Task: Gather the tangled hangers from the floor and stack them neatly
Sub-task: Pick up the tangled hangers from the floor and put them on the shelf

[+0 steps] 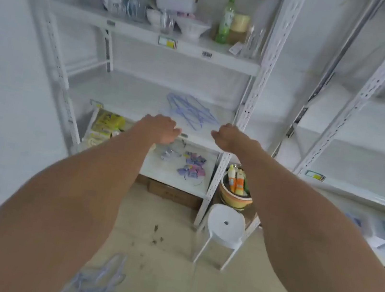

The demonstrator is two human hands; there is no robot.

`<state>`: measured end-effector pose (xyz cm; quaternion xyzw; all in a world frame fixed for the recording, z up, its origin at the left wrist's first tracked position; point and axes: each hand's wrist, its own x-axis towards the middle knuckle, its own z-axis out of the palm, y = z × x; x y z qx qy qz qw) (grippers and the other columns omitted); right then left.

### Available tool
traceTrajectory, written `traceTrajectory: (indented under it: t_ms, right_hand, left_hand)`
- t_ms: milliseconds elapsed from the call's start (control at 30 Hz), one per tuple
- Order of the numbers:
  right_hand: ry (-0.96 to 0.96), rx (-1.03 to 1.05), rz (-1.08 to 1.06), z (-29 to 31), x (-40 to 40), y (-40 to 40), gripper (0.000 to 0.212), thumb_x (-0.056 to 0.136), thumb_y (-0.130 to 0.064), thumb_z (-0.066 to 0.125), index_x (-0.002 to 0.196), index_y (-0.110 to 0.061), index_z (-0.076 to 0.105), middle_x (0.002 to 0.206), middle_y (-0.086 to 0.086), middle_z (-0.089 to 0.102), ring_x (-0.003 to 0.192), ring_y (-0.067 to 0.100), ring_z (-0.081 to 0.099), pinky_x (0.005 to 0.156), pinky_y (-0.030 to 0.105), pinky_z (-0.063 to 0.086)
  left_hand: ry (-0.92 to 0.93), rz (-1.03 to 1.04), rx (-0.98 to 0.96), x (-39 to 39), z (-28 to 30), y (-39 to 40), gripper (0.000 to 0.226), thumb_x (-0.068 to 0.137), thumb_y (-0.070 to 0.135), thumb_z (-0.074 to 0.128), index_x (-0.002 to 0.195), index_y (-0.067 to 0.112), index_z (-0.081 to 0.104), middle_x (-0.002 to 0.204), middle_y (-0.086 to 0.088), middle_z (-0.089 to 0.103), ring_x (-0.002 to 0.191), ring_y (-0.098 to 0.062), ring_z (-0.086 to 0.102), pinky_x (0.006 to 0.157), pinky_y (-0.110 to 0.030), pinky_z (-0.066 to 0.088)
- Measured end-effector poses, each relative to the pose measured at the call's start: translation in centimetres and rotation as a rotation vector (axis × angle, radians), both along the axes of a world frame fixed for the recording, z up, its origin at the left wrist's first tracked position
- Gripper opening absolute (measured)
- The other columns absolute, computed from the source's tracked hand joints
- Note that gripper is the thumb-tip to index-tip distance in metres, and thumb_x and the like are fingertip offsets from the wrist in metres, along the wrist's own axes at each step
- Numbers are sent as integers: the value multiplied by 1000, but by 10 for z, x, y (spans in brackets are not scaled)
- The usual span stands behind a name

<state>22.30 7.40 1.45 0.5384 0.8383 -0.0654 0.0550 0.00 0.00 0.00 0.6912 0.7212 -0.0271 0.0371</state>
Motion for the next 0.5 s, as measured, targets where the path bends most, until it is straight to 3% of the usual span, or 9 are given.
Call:
traceTrajectory:
  t_ms: [133, 267, 333, 500]
  right_hand:
    - [-9, -69, -107, -22, -14, 51, 66, 110, -48, 21, 155, -3, 39, 162, 23, 31, 149, 38, 33, 122, 52, 29]
    - [-100, -162, -55, -70, -23, 101, 65, 109, -50, 24, 150, -5, 46, 157, 21, 41, 143, 39, 41, 118, 53, 34]
    - [-102, -192, -34, -93, -31, 129, 59, 108, -45, 29, 144, -5, 52, 150, 21, 49, 135, 40, 49, 115, 50, 38]
    - [-56, -292, 64, -136, -66, 201, 64, 105, -53, 25, 143, -11, 53, 148, 20, 51, 131, 37, 53, 113, 52, 39]
  left_hand:
    - [-72, 5, -74, -4, -44, 44, 57, 106, 50, 24, 142, 17, 53, 155, -13, 48, 139, -34, 47, 114, -52, 35]
    - [-62, -18, -275, -3, -108, 76, 69, 105, 55, 17, 156, 16, 40, 169, -8, 28, 153, -30, 31, 119, -53, 27]
    - [-70, 10, -300, -14, -127, 94, 70, 104, 57, 18, 157, 15, 37, 170, -9, 27, 152, -32, 32, 119, -53, 29]
    - [-123, 156, -307, -44, -152, 130, 65, 103, 54, 21, 144, 12, 48, 156, -14, 44, 139, -36, 46, 108, -52, 39]
